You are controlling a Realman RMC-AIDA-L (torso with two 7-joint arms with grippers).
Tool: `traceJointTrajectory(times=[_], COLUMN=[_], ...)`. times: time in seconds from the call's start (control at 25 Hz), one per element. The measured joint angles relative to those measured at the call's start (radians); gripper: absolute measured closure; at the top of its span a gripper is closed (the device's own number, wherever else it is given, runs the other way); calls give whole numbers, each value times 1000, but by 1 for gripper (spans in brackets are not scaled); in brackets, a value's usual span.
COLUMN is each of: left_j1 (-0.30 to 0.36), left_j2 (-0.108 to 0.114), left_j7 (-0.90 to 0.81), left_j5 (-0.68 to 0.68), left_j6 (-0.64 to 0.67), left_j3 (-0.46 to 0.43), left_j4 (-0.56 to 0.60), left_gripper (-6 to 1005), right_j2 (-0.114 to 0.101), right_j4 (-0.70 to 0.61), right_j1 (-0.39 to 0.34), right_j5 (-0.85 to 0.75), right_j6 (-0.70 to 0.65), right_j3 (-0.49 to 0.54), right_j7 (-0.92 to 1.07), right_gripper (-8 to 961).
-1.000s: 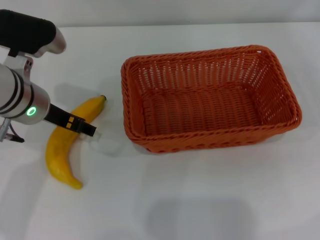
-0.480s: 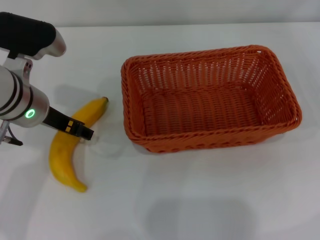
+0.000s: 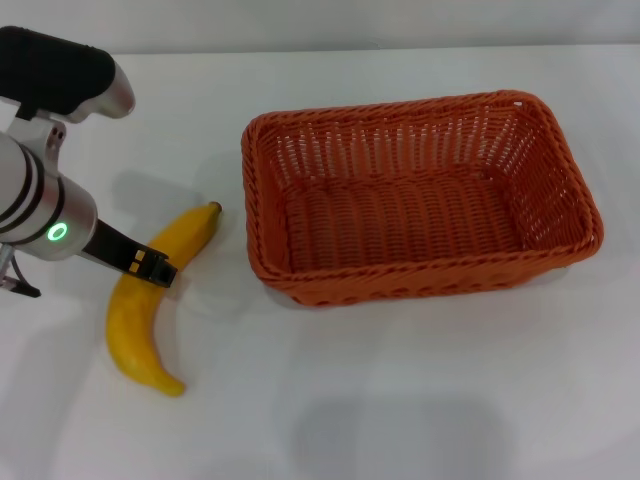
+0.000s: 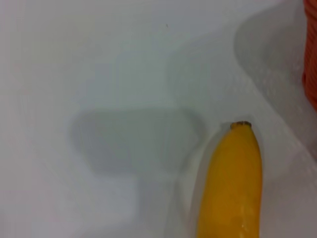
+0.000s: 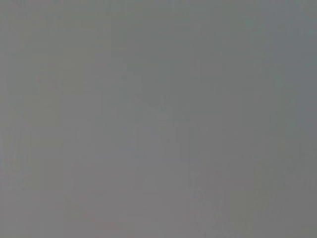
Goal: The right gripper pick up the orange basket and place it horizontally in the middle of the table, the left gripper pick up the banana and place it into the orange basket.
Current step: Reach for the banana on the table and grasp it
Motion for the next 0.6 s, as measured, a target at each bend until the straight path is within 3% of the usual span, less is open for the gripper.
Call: traceJointTrajectory(times=[0.16, 0.6], left_j1=[-1, 53], left_j2=[1, -2], left_j7=[3, 18], left_j5=[-1, -12], left_j6=[12, 16], left_j3=[-5, -1], left_j4=[0, 146], left_gripper=[526, 512], right_j2=[0, 9], right_j4=[-2, -24], right_j1=[0, -7], right_j5=[0, 2], right_j6=[11, 7], right_j3=[0, 1], right_j7=[0, 0], right_gripper=[110, 110])
